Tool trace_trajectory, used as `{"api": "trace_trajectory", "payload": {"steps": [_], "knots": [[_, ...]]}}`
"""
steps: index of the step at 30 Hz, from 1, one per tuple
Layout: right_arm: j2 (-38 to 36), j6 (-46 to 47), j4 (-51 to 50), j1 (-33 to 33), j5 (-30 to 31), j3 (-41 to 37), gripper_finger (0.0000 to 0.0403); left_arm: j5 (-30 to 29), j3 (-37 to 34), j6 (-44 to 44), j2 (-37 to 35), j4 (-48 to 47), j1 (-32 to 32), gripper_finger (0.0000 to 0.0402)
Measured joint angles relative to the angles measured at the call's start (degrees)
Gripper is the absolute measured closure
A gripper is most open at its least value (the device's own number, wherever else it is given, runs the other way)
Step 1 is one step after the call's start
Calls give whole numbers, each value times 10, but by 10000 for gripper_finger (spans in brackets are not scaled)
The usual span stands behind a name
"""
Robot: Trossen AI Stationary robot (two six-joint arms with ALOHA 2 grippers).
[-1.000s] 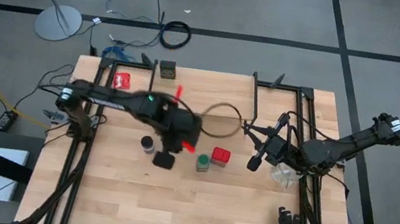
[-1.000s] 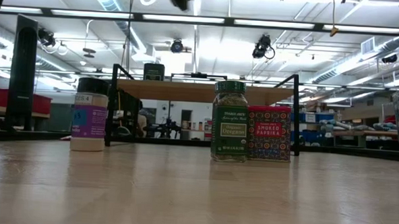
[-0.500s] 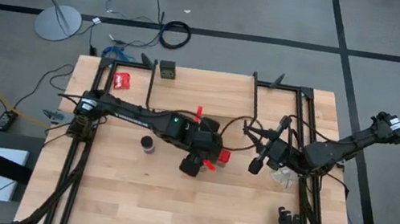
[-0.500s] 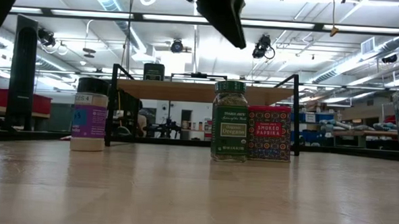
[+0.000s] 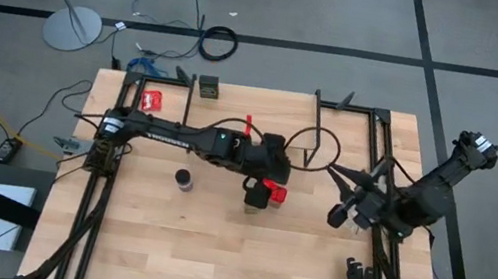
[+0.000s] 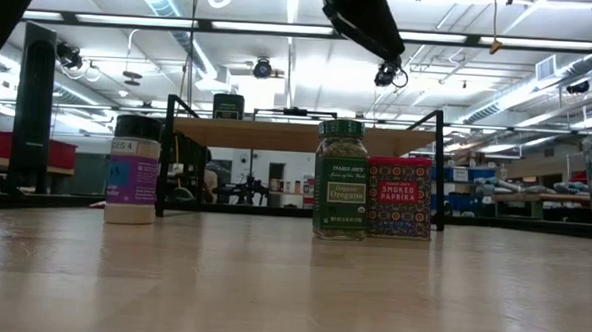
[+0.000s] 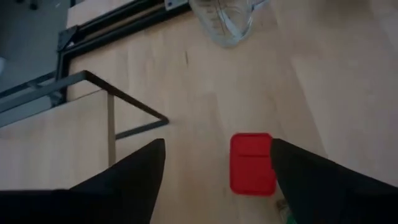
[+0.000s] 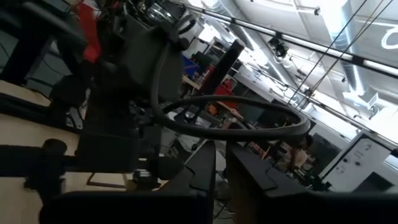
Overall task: Shelf spices
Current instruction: Put the red seasoning can on the shelf
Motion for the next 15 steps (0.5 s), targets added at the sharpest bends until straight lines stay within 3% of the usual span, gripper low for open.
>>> {"api": "trace_trajectory", "payload": {"steps": [15], "knots": [[0,-29,24,22,4,0,364,53,0,-6,66,5,7,111]]}}
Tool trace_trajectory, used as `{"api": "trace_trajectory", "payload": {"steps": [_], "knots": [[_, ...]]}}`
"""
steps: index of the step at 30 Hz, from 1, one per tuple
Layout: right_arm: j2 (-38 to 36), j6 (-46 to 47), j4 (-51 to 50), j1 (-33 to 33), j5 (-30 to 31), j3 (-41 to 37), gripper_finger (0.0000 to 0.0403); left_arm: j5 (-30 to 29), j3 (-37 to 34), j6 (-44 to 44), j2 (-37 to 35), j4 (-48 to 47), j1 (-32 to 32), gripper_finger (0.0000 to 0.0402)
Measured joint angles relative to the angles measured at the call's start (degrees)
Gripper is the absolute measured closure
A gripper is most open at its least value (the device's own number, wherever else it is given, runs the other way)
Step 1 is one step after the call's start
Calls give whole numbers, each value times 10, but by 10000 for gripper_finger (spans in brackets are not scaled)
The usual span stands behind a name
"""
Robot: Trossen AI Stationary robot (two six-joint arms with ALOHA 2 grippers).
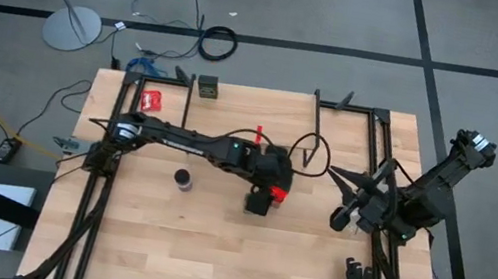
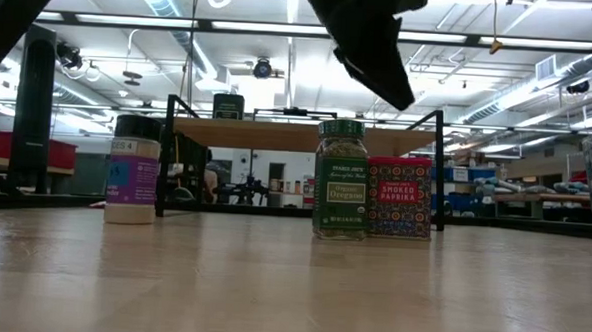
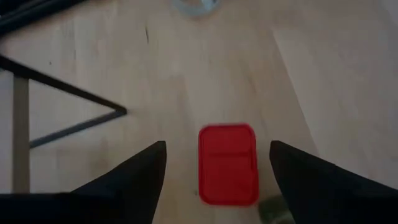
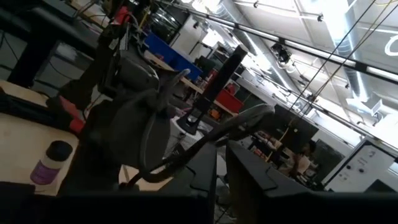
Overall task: Shelf spices
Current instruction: Put the red seasoning can on the shelf
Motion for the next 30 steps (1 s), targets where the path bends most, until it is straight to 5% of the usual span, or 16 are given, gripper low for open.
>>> {"api": "trace_trajectory", "payload": {"steps": [30], "knots": [[0,-1,4,0,-4,0,364,30,0,-45,74,-28,14,112]]}}
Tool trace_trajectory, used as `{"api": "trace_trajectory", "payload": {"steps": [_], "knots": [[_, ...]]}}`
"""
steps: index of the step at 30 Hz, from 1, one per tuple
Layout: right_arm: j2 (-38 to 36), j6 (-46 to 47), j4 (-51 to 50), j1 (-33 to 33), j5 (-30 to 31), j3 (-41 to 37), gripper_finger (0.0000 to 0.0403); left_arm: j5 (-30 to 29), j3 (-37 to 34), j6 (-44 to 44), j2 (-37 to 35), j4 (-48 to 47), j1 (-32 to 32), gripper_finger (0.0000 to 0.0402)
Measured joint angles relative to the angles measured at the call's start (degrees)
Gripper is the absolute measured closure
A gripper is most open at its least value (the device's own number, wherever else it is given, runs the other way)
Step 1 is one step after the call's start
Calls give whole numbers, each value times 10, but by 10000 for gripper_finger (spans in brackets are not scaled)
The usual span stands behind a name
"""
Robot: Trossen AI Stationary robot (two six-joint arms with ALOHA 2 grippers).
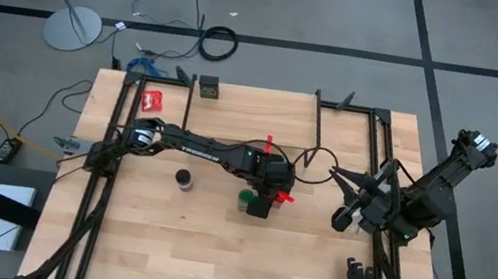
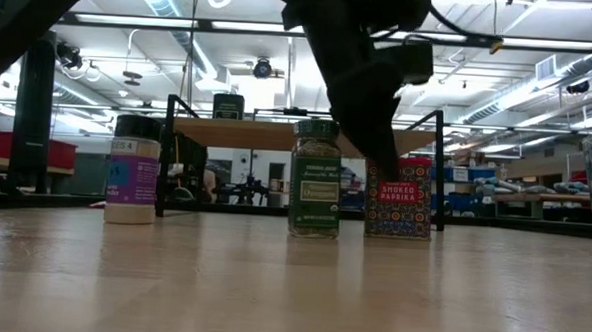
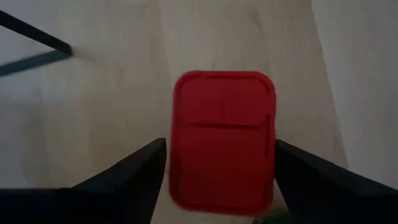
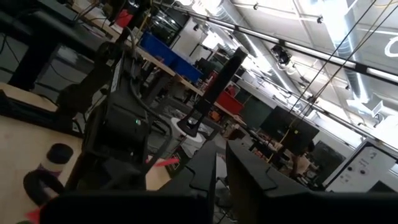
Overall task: Shelf spices
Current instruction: Put the red seasoning can on the shelf
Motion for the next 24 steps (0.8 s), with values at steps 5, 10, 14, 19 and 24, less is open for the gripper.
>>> {"api": "trace_trajectory", "payload": {"steps": [5,10,14,19,24], "knots": [[0,2,-1,0,0,0,364,17,0,-1,11,1,0,113],[0,2,-1,0,0,0,364,18,0,-11,11,6,2,137],[0,2,-1,0,0,0,364,19,1,-15,11,3,3,186],[0,2,0,0,0,0,364,19,2,-15,11,2,4,197],[0,2,-1,0,0,0,364,19,45,-14,11,-53,4,197]]}}
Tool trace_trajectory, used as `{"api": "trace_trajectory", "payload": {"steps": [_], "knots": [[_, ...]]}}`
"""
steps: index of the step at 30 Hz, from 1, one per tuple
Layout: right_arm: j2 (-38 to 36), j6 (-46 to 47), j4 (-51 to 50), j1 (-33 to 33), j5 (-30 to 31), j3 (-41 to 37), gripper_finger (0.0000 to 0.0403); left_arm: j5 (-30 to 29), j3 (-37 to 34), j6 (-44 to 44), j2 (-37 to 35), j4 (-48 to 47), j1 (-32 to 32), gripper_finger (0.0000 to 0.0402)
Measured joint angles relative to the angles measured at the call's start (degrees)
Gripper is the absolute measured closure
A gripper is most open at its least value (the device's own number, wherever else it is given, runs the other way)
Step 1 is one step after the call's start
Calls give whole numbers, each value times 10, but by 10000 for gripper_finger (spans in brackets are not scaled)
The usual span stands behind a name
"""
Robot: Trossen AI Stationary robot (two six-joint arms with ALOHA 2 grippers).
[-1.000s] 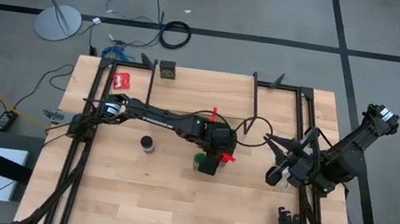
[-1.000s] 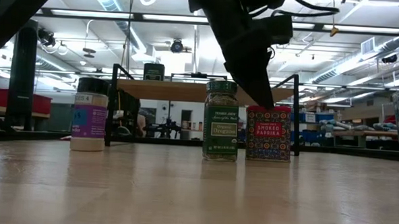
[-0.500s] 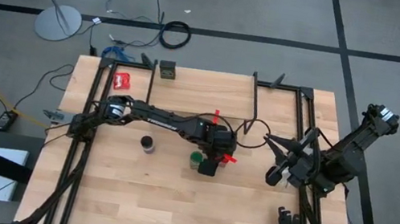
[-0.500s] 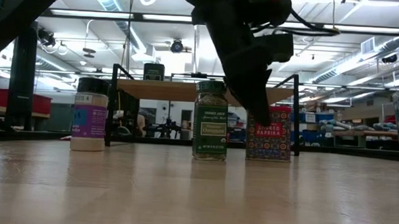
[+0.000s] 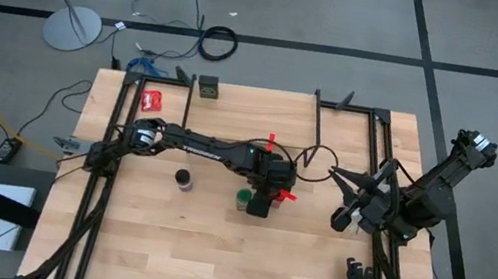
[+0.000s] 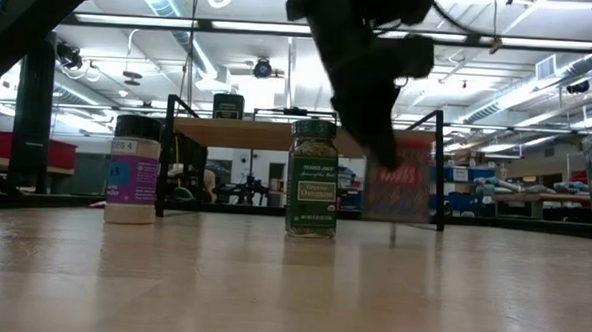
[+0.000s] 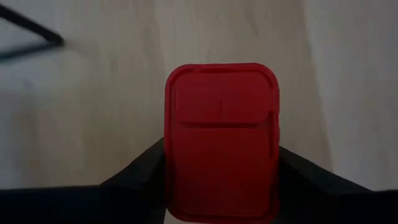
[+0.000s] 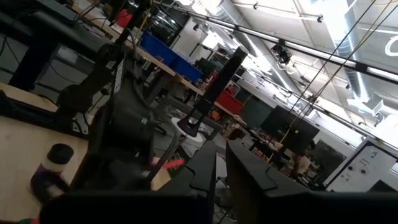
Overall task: Shelf spices
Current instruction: Put the red seasoning can on the shelf
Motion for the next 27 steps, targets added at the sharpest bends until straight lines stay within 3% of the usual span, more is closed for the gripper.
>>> {"api": "trace_trajectory", "payload": {"steps": [6,13,22,27], "knots": [[0,-3,0,0,0,0,364,-10,102,8,-1,-75,0,197],[0,-4,0,0,2,0,364,-78,211,48,-2,-170,3,197],[0,-5,-2,0,4,0,364,-139,209,62,-51,-227,48,197],[0,-5,-2,0,4,0,364,-141,209,65,-65,-238,88,197]]}}
